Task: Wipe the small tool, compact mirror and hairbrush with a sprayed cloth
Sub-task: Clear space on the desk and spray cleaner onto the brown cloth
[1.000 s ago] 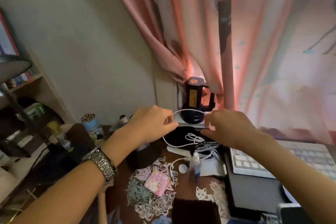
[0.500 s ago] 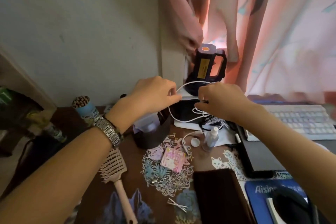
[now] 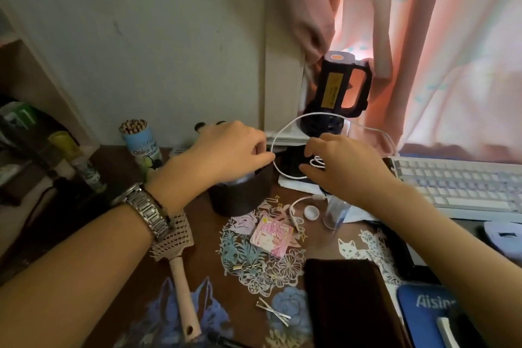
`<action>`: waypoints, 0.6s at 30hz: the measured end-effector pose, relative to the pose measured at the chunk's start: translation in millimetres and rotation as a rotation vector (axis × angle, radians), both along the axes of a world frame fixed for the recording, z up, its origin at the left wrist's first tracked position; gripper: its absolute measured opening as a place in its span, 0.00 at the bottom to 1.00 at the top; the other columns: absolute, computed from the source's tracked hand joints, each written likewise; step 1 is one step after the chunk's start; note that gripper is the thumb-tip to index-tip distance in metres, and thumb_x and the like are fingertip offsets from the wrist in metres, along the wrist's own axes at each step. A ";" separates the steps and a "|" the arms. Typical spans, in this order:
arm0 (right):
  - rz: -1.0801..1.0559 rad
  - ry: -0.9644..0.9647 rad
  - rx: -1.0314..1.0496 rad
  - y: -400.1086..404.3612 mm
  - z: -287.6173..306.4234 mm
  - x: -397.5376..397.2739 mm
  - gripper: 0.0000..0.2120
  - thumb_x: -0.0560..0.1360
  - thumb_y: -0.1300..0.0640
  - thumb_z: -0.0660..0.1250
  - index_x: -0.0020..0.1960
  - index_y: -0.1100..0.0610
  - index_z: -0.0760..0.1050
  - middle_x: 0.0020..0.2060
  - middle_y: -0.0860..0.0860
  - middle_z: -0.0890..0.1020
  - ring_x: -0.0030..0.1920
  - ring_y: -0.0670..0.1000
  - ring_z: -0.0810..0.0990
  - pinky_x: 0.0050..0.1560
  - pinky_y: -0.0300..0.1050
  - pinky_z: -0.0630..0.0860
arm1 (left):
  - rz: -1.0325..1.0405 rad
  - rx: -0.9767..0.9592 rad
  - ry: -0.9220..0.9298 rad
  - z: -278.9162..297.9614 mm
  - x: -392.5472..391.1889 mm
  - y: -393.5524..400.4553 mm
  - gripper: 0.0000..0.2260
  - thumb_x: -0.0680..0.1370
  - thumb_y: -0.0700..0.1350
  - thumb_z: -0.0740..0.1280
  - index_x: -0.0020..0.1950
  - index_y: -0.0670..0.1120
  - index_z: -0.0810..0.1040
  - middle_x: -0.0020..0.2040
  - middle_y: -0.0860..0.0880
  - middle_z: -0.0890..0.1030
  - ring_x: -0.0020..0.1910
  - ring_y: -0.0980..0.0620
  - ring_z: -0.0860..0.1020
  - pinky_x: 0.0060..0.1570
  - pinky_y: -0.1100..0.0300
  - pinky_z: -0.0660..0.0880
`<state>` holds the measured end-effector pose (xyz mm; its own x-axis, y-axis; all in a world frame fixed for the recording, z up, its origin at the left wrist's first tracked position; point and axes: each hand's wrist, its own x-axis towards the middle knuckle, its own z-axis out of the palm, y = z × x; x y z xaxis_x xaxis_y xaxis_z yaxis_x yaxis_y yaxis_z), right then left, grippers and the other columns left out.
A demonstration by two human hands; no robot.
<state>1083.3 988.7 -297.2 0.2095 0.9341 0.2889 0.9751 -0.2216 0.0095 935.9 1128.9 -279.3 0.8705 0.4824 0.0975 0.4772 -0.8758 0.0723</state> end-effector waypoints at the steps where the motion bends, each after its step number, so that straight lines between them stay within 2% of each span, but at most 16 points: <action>1: 0.010 -0.014 0.032 -4.3 -6.5 -0.7 0.16 0.77 0.45 0.61 0.59 0.53 0.74 0.51 0.51 0.78 0.49 0.54 0.78 0.42 0.46 0.72 | 0.001 0.010 -0.016 -5.1 -0.2 -4.6 0.12 0.77 0.61 0.60 0.46 0.55 0.77 0.44 0.53 0.80 0.42 0.53 0.77 0.44 0.54 0.76; 4: 0.024 0.020 0.146 -18.0 -20.0 -5.6 0.14 0.76 0.46 0.63 0.56 0.53 0.76 0.49 0.51 0.79 0.46 0.54 0.78 0.44 0.49 0.76 | -0.004 0.050 -0.074 -20.2 -4.0 -19.4 0.12 0.77 0.60 0.60 0.46 0.54 0.77 0.44 0.54 0.80 0.43 0.53 0.76 0.41 0.56 0.74; 9: 0.049 0.125 0.330 -52.0 -38.2 -26.3 0.11 0.74 0.49 0.67 0.50 0.56 0.79 0.44 0.52 0.82 0.44 0.53 0.79 0.44 0.51 0.78 | -0.001 0.094 -0.124 -48.3 -39.0 -43.9 0.13 0.77 0.60 0.60 0.49 0.53 0.78 0.45 0.52 0.79 0.46 0.50 0.76 0.46 0.52 0.73; 11: 0.031 0.135 0.341 -72.0 -50.7 -37.4 0.11 0.74 0.49 0.67 0.49 0.56 0.79 0.44 0.52 0.82 0.44 0.54 0.79 0.45 0.54 0.78 | 0.002 0.130 -0.118 -58.5 -61.0 -60.2 0.14 0.77 0.61 0.60 0.49 0.54 0.78 0.46 0.51 0.79 0.45 0.49 0.76 0.41 0.54 0.74; 13: 0.003 0.142 0.331 -90.7 -63.4 -49.4 0.11 0.74 0.48 0.67 0.49 0.55 0.78 0.44 0.52 0.82 0.46 0.55 0.79 0.46 0.56 0.77 | 0.035 0.159 -0.112 -66.4 -82.5 -76.8 0.13 0.77 0.61 0.59 0.48 0.55 0.78 0.41 0.54 0.77 0.43 0.51 0.75 0.35 0.57 0.69; 16: -0.046 0.163 0.284 -115.4 -75.3 -67.9 0.11 0.73 0.48 0.67 0.50 0.54 0.77 0.45 0.53 0.81 0.48 0.58 0.78 0.47 0.56 0.75 | 0.064 0.160 -0.112 -75.5 -105.1 -102.1 0.13 0.76 0.62 0.59 0.48 0.56 0.78 0.35 0.59 0.71 0.40 0.53 0.73 0.36 0.58 0.68; 18: -0.073 0.158 0.243 -131.7 -77.6 -80.1 0.12 0.73 0.47 0.66 0.51 0.53 0.76 0.47 0.54 0.81 0.49 0.58 0.78 0.45 0.52 0.75 | 0.073 0.149 -0.135 -79.8 -116.3 -116.4 0.13 0.76 0.62 0.59 0.48 0.56 0.78 0.35 0.60 0.71 0.39 0.54 0.73 0.37 0.58 0.69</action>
